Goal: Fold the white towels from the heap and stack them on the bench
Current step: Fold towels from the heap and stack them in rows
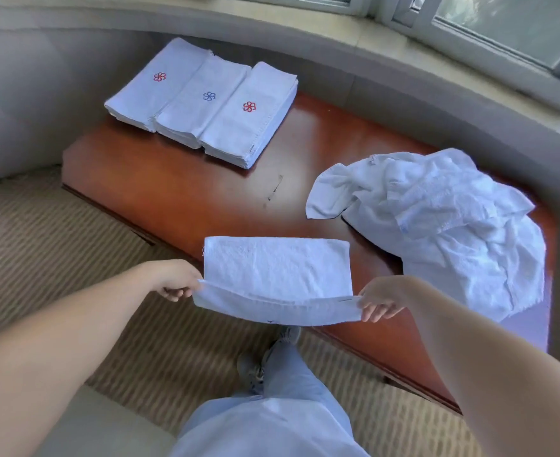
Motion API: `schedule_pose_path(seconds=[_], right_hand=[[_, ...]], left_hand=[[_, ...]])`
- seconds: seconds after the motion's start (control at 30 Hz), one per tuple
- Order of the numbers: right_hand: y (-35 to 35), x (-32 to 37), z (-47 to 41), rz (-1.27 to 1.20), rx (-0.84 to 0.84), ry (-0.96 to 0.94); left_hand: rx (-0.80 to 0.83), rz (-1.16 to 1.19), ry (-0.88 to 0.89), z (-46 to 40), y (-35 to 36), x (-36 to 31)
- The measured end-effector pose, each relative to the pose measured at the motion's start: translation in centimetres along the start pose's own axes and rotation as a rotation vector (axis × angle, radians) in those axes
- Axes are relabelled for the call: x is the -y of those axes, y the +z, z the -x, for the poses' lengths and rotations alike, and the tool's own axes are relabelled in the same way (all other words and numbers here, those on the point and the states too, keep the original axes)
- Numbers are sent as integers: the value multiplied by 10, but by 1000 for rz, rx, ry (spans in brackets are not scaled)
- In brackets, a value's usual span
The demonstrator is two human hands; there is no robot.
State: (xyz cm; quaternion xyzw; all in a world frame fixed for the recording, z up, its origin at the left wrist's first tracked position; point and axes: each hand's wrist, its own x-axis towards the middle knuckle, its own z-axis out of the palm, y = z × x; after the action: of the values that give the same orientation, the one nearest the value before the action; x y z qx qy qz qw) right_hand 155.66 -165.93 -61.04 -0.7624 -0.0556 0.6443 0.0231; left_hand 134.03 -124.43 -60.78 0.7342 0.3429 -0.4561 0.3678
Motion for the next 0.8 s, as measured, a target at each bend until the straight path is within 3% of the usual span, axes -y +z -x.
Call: schedule_pose_path(seconds=[0.17, 0.3, 0.8], right_hand=[[-29, 20, -15, -207, -277, -129], [-42, 33, -40, -204, -565, -259], [-66, 49, -139, -110, -740, -152]], left_hand=[[-228, 139, 109, -16, -17, -14], [-334, 178, 172, -33, -21, -25], [-511, 57, 44, -130, -25, -50]])
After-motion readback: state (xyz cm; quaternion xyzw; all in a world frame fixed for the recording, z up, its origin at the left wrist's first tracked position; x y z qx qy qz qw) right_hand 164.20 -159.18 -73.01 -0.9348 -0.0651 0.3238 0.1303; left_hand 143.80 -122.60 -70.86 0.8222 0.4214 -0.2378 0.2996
